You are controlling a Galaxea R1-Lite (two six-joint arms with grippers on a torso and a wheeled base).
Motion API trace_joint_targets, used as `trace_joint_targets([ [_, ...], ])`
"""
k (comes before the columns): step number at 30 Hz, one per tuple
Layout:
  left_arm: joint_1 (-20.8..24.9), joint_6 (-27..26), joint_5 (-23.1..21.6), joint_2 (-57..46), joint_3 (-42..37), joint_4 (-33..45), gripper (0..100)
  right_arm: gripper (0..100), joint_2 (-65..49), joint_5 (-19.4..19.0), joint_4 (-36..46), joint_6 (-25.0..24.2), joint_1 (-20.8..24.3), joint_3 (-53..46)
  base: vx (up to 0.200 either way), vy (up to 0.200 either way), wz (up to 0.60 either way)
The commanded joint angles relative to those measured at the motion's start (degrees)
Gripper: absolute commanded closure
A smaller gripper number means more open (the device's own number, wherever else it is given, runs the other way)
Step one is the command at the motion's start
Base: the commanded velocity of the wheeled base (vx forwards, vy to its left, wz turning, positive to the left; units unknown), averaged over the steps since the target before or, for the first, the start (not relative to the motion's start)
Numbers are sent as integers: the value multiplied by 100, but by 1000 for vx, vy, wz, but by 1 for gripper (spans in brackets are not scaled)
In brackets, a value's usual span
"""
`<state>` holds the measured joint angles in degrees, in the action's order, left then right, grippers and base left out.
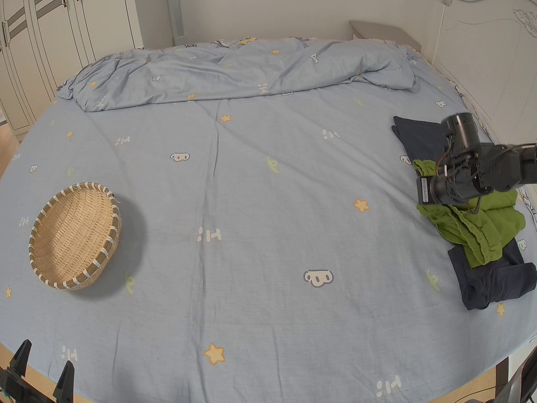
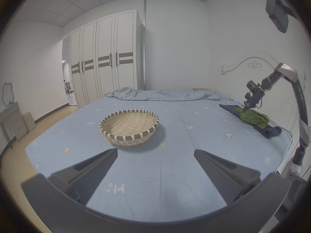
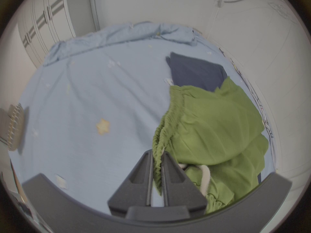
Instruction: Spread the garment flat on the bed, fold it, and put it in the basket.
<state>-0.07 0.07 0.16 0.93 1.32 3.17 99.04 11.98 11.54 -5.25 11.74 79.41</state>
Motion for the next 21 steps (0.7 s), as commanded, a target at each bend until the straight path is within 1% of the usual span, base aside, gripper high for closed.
trace_joint_targets([
  [1, -1, 1, 2, -84, 0, -1, 0, 100, -236, -21, 735, -538, 1085, 1261, 0, 0, 0],
  [2, -1, 1, 2, -84, 0, -1, 0, 100, -236, -21, 964, -564, 1305, 1604, 0, 0, 0],
  [3, -1, 1, 2, -84, 0, -1, 0, 100, -236, -21, 1052, -582, 1375, 1718, 0, 0, 0],
  [4, -1, 1, 2, -84, 0, -1, 0, 100, -227, -21, 1315, -687, 1595, 2079, 0, 0, 0],
  [5, -1, 1, 2, -84, 0, -1, 0, 100, -227, -29, 1394, -740, 1674, 2184, 0, 0, 0],
  [7, -1, 1, 2, -84, 0, -1, 0, 100, -244, -47, 1711, -1162, 2148, 2703, 0, 0, 0],
  [8, -1, 1, 2, -84, 0, -1, 0, 100, -262, -73, 1746, -1329, 2315, 2808, 0, 0, 0],
  [9, -1, 1, 2, -84, 0, -1, 0, 100, -297, -126, 1746, -1452, 2447, 2852, 0, 0, 0],
  [10, -1, 1, 2, -84, 0, -1, 0, 100, -411, -311, 1746, -1681, 2702, 2861, 0, 0, 0],
  [11, -1, 1, 2, -84, 0, -1, 0, 100, -447, -363, 1746, -1733, 2764, 2852, 0, 0, 0],
  [12, -1, 1, 2, -84, 0, -1, 0, 100, -587, -724, 1746, -2023, 3141, 2773, 0, 0, 0],
  [14, -1, 1, 2, -84, 0, -1, 0, 100, -666, -926, 1702, -2252, 3467, 2685, 0, 0, 0],
  [15, -1, 1, 2, -84, 0, -1, 0, 100, -675, -952, 1702, -2296, 3563, 2676, 0, 0, 0],
  [18, -1, 1, 2, -84, 0, -1, 0, 100, -666, -935, 1684, -2340, 4064, 2659, 0, 0, 0],
  [21, -1, 1, 2, -84, 0, -1, 0, 100, -658, -943, 1465, -2357, 4346, 2615, 0, 0, 0],
])
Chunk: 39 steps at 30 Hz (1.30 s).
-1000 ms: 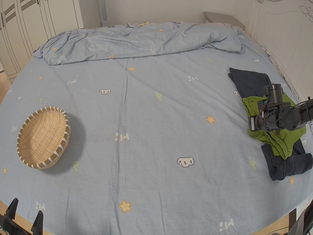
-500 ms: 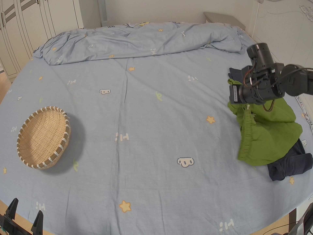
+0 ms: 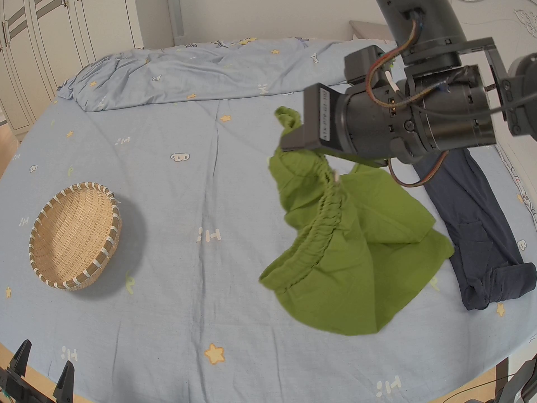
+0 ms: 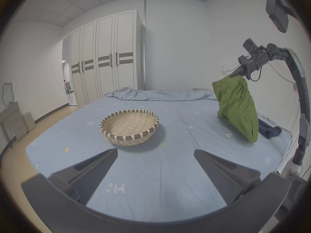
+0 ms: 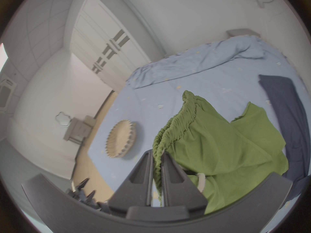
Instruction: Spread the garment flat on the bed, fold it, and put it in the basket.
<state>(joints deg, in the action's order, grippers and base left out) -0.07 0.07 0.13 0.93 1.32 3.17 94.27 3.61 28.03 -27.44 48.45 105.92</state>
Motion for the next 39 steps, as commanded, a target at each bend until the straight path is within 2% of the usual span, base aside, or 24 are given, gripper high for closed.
trace_joint_targets([
  [1, -1, 1, 4, -84, 0, -1, 0, 100, -181, -106, -183, -139, 675, -37, 0, 0, 0],
  [3, -1, 1, 4, -84, 0, -1, 0, 100, -181, -106, -641, -139, 851, -362, 0, 0, 0],
  [9, -1, 1, 4, -84, 0, -1, 0, 100, -49, -88, -1414, -130, 816, -1118, 0, 0, 0],
  [10, -1, 1, 4, -84, 0, -1, 0, 100, 100, -115, -1766, -130, 780, -1320, 0, 0, 0],
  [16, -1, 1, 4, -84, 0, -1, 0, 100, 417, -132, -2143, -68, 728, -1434, 0, 0, 0],
  [17, -1, 1, 4, -84, 0, -1, 0, 0, 434, -132, -2143, -68, 737, -1425, 0, 0, 0],
  [25, -1, 1, 4, -84, 0, -1, 0, 0, 777, -124, -2143, 274, 745, -1452, 0, 0, 0],
  [33, -1, -7, -5, -84, 0, 8, 0, 0, 918, -115, -2099, 283, 613, -1513, 0, 0, 0],
  [39, -1, -34, -5, -93, 9, 8, 0, 0, 549, -150, -2108, 248, -37, -2058, 0, 0, 0],
])
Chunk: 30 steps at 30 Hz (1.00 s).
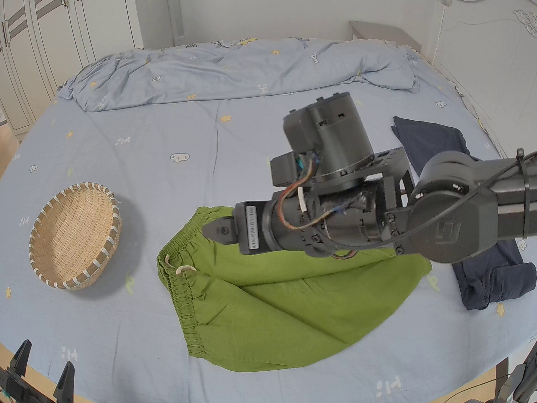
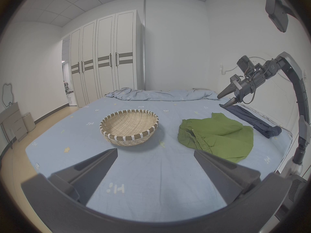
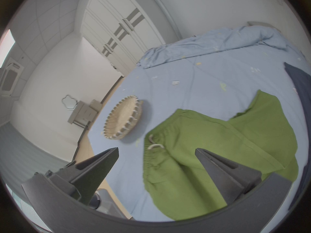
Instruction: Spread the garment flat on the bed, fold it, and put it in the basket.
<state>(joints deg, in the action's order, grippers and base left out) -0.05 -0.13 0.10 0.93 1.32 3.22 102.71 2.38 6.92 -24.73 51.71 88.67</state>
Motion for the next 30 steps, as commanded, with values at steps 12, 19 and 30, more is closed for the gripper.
trace_joint_targets([
  [12, 585, 1569, -1390, 2553, 2742, 882, 0, 0, -1517, -396, -33, -111, -1603, -1819, 0, 0, 0],
  [19, 708, 2132, -2058, 5137, 2936, 232, 0, 0, -1578, -721, -86, -146, -2332, -2372, 0, 0, 0],
  [30, 1174, 1842, -2690, 7791, 2417, -1306, 0, 0, -2571, -2839, -1264, -93, -3088, -3866, 0, 0, 0],
])
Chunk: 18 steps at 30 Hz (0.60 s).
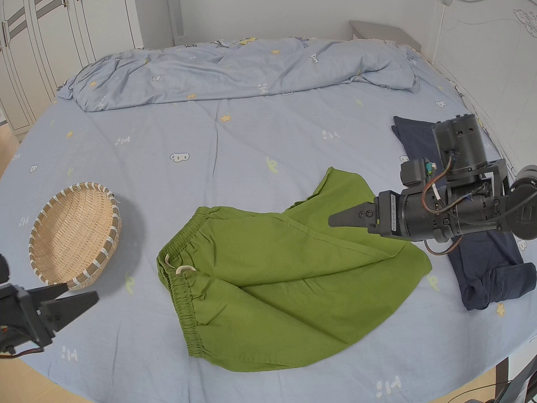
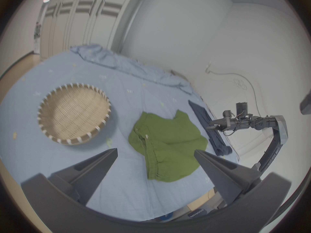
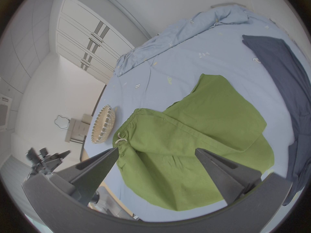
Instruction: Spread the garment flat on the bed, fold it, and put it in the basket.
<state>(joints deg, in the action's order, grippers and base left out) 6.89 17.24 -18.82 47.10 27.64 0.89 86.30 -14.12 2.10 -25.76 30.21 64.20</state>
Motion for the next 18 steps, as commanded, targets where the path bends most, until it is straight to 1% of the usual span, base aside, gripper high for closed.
trace_joint_targets([
  [1, 471, 104, -842, 3296, -224, -1196, 0, 0, -931, -1199, -842, 27, -982, -1436, 0, 0, 0],
  [2, 471, 104, -842, 3296, -224, -1196, 0, 0, -931, -1199, -842, 27, -982, -1436, 0, 0, 0],
  [3, 480, 87, -921, 3630, -268, -1592, 0, 0, -878, -1199, -1062, 53, -1026, -1471, 0, 0, 0],
  [5, 515, 69, -921, 3859, -241, -1776, 0, 0, -860, -1199, -1080, 45, -1017, -1489, 0, 0, 0],
  [7, 542, -115, -921, 4290, -101, -1917, 0, 0, -843, -1199, -1071, 36, -1035, -1515, 0, 0, 0],
  [9, 507, -397, -939, 4483, -109, -1961, 0, 0, -860, -1199, -1062, 53, -1043, -1621, 0, 0, 0],
  [12, 489, -651, -974, 4729, -144, -1961, 0, 0, -878, -1199, -1062, 80, -1078, -1665, 0, 0, 0],
  [17, 550, -669, -1088, 4887, -65, -1961, 0, 0, -869, -1199, -1071, 80, -1017, -1665, 0, 0, 0],
  [18, 656, -678, -1132, 5010, 5, -1979, 0, 0, -860, -1199, -1062, 80, -938, -1682, 0, 0, 0],
])
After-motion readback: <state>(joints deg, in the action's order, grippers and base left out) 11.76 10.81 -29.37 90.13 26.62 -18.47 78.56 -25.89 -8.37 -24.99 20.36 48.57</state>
